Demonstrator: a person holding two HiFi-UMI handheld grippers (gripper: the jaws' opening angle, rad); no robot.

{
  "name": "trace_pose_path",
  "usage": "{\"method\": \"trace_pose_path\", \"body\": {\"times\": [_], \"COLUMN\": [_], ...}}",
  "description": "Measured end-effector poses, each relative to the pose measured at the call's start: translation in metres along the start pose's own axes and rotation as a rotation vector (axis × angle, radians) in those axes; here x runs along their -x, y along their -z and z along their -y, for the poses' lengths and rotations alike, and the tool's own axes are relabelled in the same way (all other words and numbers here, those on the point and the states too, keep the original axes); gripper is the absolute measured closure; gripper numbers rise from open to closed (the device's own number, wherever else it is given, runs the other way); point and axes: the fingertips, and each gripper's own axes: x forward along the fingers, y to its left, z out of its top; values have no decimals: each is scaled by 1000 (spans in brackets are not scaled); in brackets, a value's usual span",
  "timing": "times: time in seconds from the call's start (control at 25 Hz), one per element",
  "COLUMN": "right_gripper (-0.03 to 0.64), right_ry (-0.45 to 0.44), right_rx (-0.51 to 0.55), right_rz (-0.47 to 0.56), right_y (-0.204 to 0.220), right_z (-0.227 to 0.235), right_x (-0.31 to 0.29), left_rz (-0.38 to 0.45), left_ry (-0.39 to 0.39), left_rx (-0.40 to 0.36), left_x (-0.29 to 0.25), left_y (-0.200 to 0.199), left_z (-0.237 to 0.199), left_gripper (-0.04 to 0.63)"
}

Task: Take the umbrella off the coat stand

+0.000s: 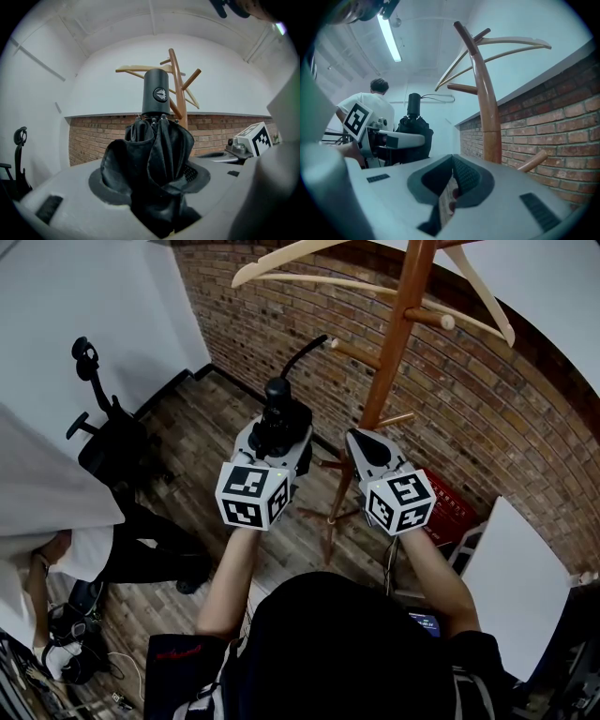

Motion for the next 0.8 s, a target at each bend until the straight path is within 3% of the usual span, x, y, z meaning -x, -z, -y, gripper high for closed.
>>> {"method": "trace_pose_path", "body": {"times": [0.8], "right_gripper": [589], "right_ry": [-2], "right_rx": [-21], "right_rz": [-8], "right_y": [12], "right_z": [3], "right_x": [27], "left_rz": [-46], "left_ry": [-15], "left_rx": [34], "left_x": [9], "left_y": [28], "left_z": [26], "left_gripper": [318]}}
